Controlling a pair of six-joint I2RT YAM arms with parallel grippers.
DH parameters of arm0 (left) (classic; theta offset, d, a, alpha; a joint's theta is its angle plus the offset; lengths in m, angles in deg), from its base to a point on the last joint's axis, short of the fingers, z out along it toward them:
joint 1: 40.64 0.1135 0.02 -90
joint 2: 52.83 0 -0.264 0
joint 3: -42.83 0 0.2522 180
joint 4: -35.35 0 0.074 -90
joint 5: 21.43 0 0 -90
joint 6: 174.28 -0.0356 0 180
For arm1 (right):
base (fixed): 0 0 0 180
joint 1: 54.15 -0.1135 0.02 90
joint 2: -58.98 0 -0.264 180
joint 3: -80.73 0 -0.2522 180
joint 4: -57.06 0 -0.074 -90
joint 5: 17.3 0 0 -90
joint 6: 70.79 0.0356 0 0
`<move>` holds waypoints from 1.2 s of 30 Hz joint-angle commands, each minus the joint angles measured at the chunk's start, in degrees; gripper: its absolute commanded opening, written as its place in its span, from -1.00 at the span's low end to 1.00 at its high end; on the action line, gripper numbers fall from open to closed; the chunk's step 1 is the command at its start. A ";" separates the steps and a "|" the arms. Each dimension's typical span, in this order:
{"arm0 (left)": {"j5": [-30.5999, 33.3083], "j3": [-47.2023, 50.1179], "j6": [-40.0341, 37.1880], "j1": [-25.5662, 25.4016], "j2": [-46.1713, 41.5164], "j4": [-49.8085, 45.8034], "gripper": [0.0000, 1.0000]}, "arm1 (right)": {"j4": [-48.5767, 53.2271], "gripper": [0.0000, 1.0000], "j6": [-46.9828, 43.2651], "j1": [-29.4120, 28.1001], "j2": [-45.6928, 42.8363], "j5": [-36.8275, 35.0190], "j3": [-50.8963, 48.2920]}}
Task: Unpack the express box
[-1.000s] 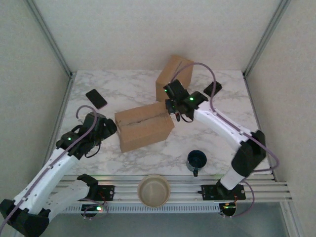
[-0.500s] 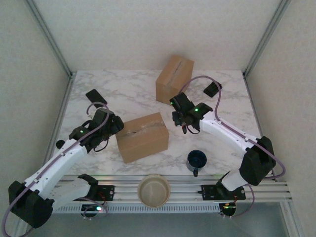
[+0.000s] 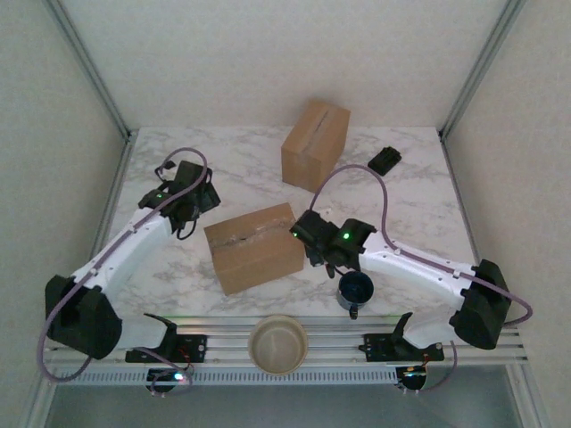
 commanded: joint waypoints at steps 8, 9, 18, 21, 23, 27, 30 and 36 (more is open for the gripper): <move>0.37 7.09 -0.99 0.04 -1.68 -0.28 0.68 | -2.43 -1.00 4.56 -2.78 7.13 -3.99 4.27; -0.09 8.06 -0.73 -0.18 -2.47 -0.32 0.68 | -2.66 -1.00 3.97 -2.70 8.06 -4.27 5.33; -3.87 15.03 2.82 -3.45 -9.91 -0.94 0.66 | -6.78 -1.00 -5.39 1.60 18.94 -0.86 17.90; -6.03 16.51 3.46 -4.25 -11.12 0.08 0.66 | -7.88 -1.00 -8.75 3.11 23.43 2.01 23.52; -6.83 17.29 3.77 -4.69 -11.36 0.71 0.66 | -7.92 -1.00 -10.45 3.95 26.73 4.13 27.68; -8.44 18.80 4.30 -5.31 -11.01 2.55 0.65 | -8.13 -1.00 -13.14 4.71 33.00 7.85 35.79; -9.95 19.72 4.74 -5.84 -10.51 4.49 0.65 | -7.79 -1.00 -14.59 5.08 37.14 10.63 41.17; -12.05 19.48 5.43 -7.49 -8.62 7.15 0.65 | -7.50 -1.00 -17.64 6.32 42.59 14.27 48.82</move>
